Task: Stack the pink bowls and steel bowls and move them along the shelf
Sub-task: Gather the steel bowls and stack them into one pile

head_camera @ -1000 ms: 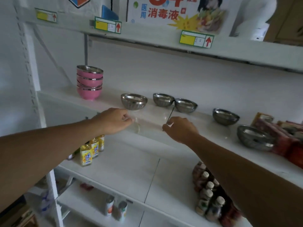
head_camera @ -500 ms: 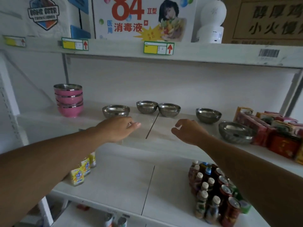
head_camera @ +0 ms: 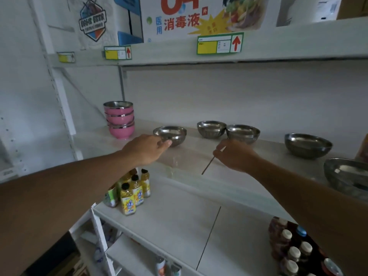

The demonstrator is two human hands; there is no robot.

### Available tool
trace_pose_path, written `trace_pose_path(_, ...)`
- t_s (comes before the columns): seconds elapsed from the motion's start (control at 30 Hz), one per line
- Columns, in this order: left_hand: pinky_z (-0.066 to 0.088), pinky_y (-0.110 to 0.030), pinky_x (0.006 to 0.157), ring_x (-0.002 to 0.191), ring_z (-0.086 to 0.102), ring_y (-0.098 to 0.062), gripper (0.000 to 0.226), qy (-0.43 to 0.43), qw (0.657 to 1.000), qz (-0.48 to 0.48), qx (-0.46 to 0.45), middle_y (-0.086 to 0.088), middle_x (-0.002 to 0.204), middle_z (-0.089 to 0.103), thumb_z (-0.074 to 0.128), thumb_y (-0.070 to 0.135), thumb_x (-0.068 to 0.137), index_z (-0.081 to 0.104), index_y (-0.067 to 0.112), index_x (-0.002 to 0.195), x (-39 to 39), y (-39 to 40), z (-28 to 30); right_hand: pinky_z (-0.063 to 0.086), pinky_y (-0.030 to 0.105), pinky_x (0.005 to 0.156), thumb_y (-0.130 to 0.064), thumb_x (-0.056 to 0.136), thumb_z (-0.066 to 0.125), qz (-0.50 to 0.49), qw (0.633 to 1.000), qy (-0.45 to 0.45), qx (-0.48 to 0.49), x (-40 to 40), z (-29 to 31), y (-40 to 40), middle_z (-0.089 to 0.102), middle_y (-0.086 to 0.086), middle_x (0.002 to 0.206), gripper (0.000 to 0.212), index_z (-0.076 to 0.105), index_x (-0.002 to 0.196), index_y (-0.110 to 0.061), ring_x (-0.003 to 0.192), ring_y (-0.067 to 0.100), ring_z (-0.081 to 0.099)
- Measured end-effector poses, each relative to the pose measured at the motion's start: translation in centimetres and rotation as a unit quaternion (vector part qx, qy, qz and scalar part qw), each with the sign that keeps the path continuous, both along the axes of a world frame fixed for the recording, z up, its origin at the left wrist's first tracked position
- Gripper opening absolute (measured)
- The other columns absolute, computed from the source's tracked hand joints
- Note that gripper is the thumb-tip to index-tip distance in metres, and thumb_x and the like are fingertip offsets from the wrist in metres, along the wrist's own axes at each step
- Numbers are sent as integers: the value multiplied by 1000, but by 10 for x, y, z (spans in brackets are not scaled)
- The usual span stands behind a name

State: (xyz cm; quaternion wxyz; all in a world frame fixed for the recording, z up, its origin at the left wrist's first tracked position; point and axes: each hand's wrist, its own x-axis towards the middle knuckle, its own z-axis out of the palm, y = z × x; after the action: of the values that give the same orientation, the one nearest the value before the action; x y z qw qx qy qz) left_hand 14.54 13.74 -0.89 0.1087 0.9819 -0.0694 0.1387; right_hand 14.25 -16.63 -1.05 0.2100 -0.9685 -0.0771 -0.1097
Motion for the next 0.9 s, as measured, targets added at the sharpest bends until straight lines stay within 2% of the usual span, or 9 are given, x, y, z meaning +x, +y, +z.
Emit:
trace_pose_path(0.13, 57, -42, 84, 99, 70, -30, 59, -2, 998, 35, -51, -9, 108, 74, 33, 62, 108, 69, 17, 119, 27, 17, -3, 58, 44, 103, -49, 96, 65, -9, 1000, 9, 16, 24, -4, 8, 75, 5, 133, 42, 74, 131, -28, 116, 25, 70)
trace_pose_path(0.27, 60, -49, 86, 94, 65, -26, 58, 2, 992, 60, -111, -9, 111, 67, 38, 54, 111, 60, 6, 135, 66, 28, -8, 61, 39, 93, -44, 96, 65, -22, 999, -1, 31, 47, -7, 15, 77, 2, 121, 40, 74, 131, -26, 100, 20, 72)
trace_pose_path(0.4, 55, -35, 64, 84, 71, -26, 80, 59, 981, 101, -155, -21, 134, 67, 31, 68, 106, 40, 5, 155, 106, 35, -9, 63, 42, 93, -39, 97, 67, -40, 999, 2, 29, 61, -6, 23, 75, -1, 116, 38, 72, 132, -25, 97, 18, 72)
trace_pose_path(0.47, 51, -28, 47, 63, 71, -24, 87, 94, 966, 128, -202, -22, 118, 73, 34, 72, 103, 33, 5, 159, 126, 37, -10, 63, 44, 92, -35, 98, 69, -44, 999, -6, 31, 69, -7, 24, 74, -1, 113, 38, 69, 134, -23, 98, 17, 72)
trace_pose_path(0.57, 47, -23, 39, 43, 58, -20, 74, 150, 927, 117, -322, -12, 68, 69, 43, 60, 105, 60, -6, 134, 158, 36, -17, 63, 42, 89, -34, 98, 69, -69, 997, -19, 22, 75, -10, 21, 72, -2, 110, 35, 68, 132, -24, 97, 17, 70)
trace_pose_path(0.63, 45, -21, 36, 33, 52, -15, 54, 173, 907, 93, -372, -6, 49, 63, 48, 43, 107, 71, -5, 115, 171, 30, -20, 63, 41, 87, -32, 98, 68, -85, 996, -25, 27, 76, -14, 14, 72, -2, 111, 32, 70, 129, -23, 98, 18, 69)
trace_pose_path(0.7, 44, -20, 34, 29, 49, -13, 45, 175, 906, 65, -379, -4, 46, 64, 54, 35, 107, 75, -5, 106, 175, 21, -20, 60, 35, 76, -30, 99, 66, -97, 995, -25, 29, 73, -16, 5, 72, -3, 110, 28, 73, 125, -23, 95, 18, 69)
trace_pose_path(0.8, 39, -18, 33, 30, 46, -11, 40, 159, 917, 16, -366, -3, 47, 65, 60, 34, 102, 76, -1, 91, 176, 6, -11, 45, 25, 58, -36, 99, 55, -155, 987, -39, 12, 70, -15, -17, 67, -9, 84, 15, 69, 103, -31, 72, 12, 64)
trace_pose_path(0.9, 37, -18, 36, 32, 43, -11, 31, 167, 918, -44, -358, -4, 50, 64, 64, 32, 94, 74, 4, 84, 172, -15, 3, 50, 28, 56, -44, 90, 43, -217, 975, -45, 23, 66, -8, -46, 70, 0, 73, 32, 70, 89, -25, 67, 22, 67)
